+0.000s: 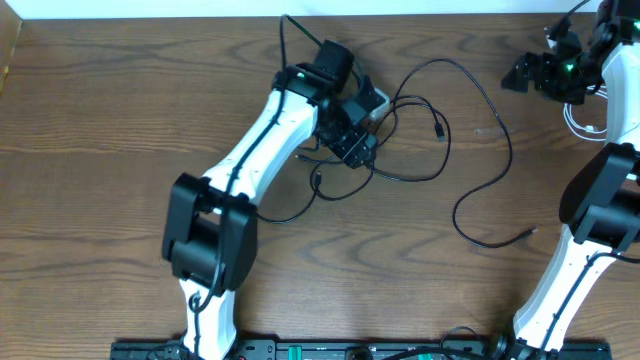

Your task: Untangle cables

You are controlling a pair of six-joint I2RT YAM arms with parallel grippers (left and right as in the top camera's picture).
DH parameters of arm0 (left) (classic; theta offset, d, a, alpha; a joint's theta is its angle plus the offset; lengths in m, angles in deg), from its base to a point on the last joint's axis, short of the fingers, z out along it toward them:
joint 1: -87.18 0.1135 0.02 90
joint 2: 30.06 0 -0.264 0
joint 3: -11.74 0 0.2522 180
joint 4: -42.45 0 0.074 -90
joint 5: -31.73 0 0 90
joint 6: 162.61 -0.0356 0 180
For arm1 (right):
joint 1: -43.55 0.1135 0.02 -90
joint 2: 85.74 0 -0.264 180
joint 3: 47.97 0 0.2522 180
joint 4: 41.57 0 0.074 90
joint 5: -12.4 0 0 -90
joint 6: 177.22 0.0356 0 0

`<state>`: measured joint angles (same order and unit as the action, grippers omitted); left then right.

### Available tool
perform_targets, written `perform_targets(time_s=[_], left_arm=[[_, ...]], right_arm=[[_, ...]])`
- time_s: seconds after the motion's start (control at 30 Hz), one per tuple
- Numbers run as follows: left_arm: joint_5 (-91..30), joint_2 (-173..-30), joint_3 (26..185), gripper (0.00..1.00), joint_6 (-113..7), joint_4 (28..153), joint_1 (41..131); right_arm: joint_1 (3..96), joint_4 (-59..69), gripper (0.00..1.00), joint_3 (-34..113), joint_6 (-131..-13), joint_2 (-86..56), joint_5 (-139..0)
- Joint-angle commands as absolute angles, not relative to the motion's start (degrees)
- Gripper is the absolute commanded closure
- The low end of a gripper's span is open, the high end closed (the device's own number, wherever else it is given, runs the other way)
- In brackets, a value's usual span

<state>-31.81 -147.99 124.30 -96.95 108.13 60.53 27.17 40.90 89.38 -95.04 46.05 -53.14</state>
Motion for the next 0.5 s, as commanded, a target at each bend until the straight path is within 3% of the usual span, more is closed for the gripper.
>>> perform_targets(time_s=[0.0,0.23,0.27,0.3,0.33,0.47], left_arm=[[-34.3,-150.7,124.2,0.25,-98.9,108.4,60.4],[-34.3,-151.0,124.2,0.56,-98.9,108.1,60.4],[-34.3,-151.0,124.2,0.64,-98.9,108.1,60.4],[-34.3,-151.0,124.2,0.81,-98.9,108.1,60.4],[-34.3,-151.0,124.2,0.92,-98.9,108.1,60.4],[-34.4,-150.0,124.8,0.92,-98.2,108.0,60.7]], right_arm=[[27.5,41.0,0.01,89.8,-95.6,45.6,-52.4],[27.5,40.9,0.01,89.8,-95.6,45.6,-52.4],[27.5,40.9,0.01,89.8,-95.6,45.6,-52.4],[27.5,40.9,0.01,89.8,-95.6,45.6,-52.4],[27.6,40.9,0.01,89.8,-95.6,45.6,-52.4],[28.5,40.8,0.01,89.8,-95.6,45.6,-52.4]])
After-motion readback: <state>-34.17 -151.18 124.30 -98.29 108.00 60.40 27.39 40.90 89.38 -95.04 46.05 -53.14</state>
